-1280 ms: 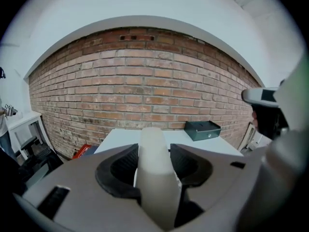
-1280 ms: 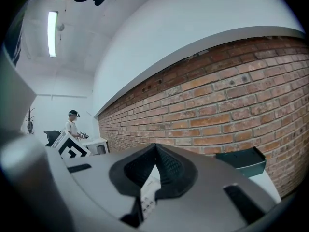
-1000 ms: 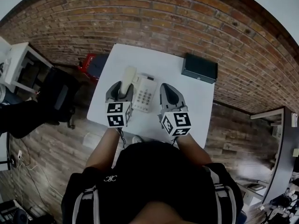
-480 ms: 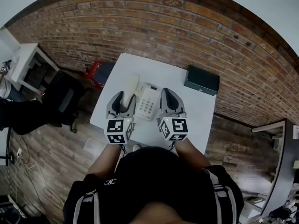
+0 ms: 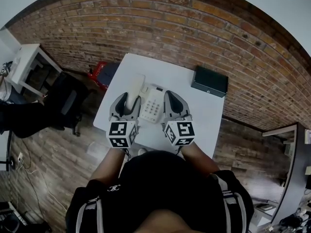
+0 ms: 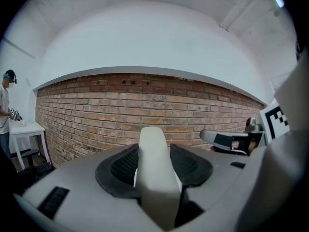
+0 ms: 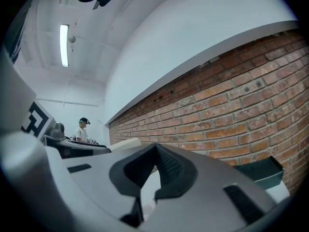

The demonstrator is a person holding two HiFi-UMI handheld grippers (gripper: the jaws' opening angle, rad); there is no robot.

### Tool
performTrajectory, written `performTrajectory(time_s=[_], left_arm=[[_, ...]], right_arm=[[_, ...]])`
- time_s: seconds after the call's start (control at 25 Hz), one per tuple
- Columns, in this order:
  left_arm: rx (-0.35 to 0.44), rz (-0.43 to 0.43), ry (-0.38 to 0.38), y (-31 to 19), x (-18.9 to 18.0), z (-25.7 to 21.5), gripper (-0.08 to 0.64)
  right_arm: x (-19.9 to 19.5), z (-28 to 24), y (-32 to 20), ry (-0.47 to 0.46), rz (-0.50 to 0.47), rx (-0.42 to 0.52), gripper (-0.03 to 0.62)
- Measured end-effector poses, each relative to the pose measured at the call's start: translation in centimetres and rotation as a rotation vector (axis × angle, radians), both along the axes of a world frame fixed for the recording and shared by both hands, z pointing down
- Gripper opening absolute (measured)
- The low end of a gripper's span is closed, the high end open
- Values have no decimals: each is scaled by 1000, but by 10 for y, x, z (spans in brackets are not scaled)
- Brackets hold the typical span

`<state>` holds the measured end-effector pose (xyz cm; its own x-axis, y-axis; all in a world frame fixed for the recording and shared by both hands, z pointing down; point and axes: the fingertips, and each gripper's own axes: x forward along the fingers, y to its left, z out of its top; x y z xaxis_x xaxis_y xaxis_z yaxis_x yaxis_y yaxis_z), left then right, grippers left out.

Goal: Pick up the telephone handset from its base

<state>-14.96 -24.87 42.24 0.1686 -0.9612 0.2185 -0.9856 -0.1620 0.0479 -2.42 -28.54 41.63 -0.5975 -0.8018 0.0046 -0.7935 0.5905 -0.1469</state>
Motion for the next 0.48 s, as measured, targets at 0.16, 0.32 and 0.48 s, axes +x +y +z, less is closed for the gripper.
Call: performTrajectory(time_s=[0.16,0.32,0.48], left_arm=[[-1,2,1,-1,0,-1,205],[-4,12,8,-3,0,-1,206],[-20,12,24,-5,-3,3,205]], right_arm=[[-1,1,1,8,2,4,-3],[0,2,0,15,5,4,-3],[-1,3,-1,20,2,6,-3]])
